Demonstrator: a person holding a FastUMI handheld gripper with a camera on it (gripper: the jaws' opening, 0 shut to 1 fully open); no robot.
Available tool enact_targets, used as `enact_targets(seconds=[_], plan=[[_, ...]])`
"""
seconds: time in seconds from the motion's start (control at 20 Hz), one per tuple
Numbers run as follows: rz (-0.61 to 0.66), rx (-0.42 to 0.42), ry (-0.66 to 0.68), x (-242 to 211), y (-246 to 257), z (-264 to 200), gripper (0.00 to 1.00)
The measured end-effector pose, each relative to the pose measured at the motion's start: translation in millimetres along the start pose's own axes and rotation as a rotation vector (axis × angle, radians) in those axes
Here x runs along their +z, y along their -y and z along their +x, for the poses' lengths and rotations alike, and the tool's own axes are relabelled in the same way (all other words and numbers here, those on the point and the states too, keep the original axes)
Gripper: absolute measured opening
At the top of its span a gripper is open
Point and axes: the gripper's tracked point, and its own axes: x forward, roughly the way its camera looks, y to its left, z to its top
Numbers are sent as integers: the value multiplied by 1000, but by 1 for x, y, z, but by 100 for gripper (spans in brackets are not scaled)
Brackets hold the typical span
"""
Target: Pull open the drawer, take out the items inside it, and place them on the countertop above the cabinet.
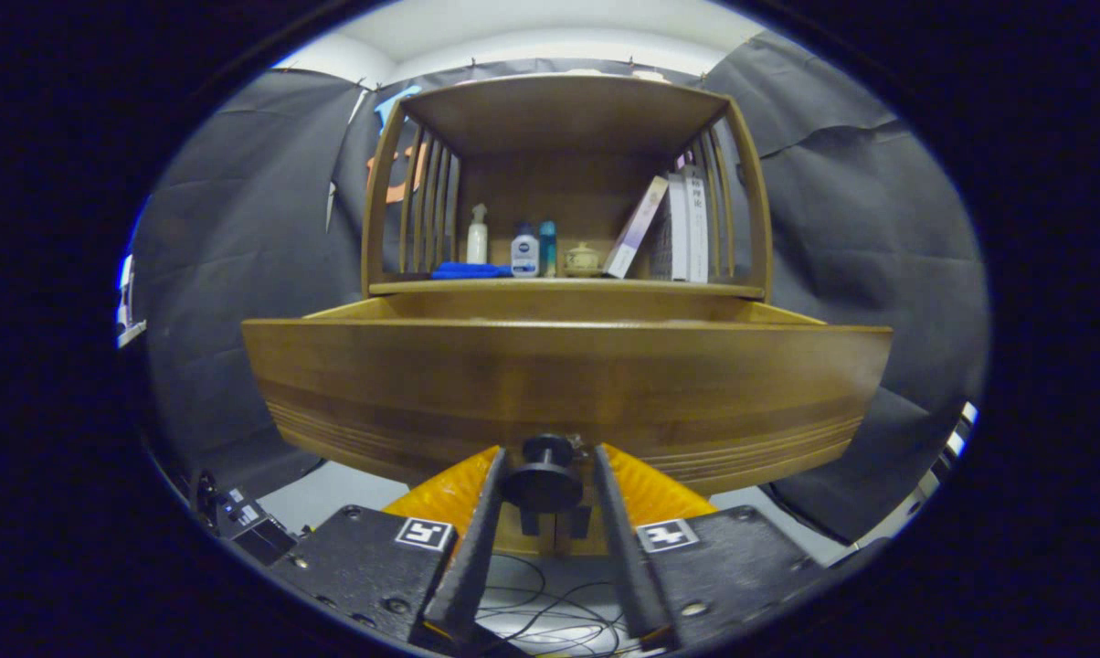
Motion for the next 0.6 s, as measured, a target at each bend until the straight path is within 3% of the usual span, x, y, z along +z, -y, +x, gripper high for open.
enact_targets(seconds=[0.15,0.6], plan=[[2,30,38,20,-5,-14,100],[11,67,149,131,-6,-19,100]])
